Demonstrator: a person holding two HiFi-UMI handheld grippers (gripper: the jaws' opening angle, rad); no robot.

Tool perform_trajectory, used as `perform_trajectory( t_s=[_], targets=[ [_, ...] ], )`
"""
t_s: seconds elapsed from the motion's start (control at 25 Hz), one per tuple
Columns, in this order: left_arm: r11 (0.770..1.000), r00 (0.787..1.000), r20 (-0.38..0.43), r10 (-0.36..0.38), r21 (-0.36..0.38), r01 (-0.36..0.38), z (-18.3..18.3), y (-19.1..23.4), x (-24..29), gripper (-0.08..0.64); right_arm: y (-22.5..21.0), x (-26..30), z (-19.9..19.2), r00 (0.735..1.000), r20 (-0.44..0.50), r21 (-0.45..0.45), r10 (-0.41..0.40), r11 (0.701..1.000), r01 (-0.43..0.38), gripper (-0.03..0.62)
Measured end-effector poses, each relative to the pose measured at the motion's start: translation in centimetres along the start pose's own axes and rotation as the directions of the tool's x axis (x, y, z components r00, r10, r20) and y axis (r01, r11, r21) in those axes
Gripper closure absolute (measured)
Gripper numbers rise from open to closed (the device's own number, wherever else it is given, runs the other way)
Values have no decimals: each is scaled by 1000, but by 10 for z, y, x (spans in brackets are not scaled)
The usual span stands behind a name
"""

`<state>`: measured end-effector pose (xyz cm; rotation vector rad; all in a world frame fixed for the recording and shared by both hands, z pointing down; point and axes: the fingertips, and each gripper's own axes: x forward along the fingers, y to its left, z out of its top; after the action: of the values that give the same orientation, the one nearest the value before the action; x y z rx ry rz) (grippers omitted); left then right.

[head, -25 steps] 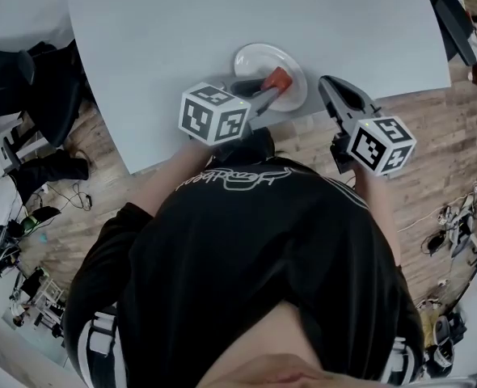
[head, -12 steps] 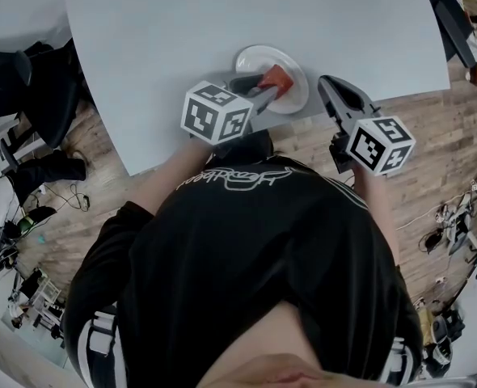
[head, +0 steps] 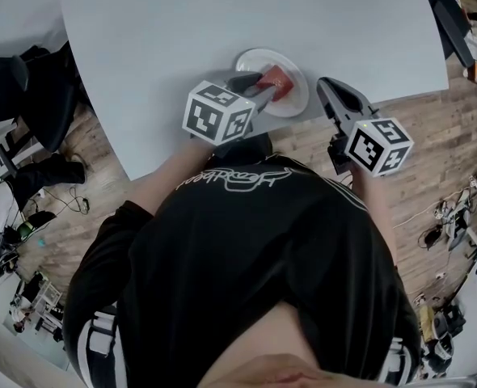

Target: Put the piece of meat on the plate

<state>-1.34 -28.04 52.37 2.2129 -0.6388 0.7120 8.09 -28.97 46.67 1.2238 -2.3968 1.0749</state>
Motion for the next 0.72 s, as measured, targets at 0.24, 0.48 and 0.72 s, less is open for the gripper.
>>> perform_trajectory(
  t_s=[0.24,0.48,0.72],
  targets=[
    [1000,1000,-26,-1,24,1,0,3,3,410,-3,6,5,1000,10,2,-5,1000,5,574],
    [999,999,-14,-29,19,30,5,0,1,410,1,7,10,999,32,-8,-3,1000,3,574],
    [998,999,20,-25,53,23,17,-14,-16,413,15,-4,10,998,50,-21,31,999,-30,574]
  ],
)
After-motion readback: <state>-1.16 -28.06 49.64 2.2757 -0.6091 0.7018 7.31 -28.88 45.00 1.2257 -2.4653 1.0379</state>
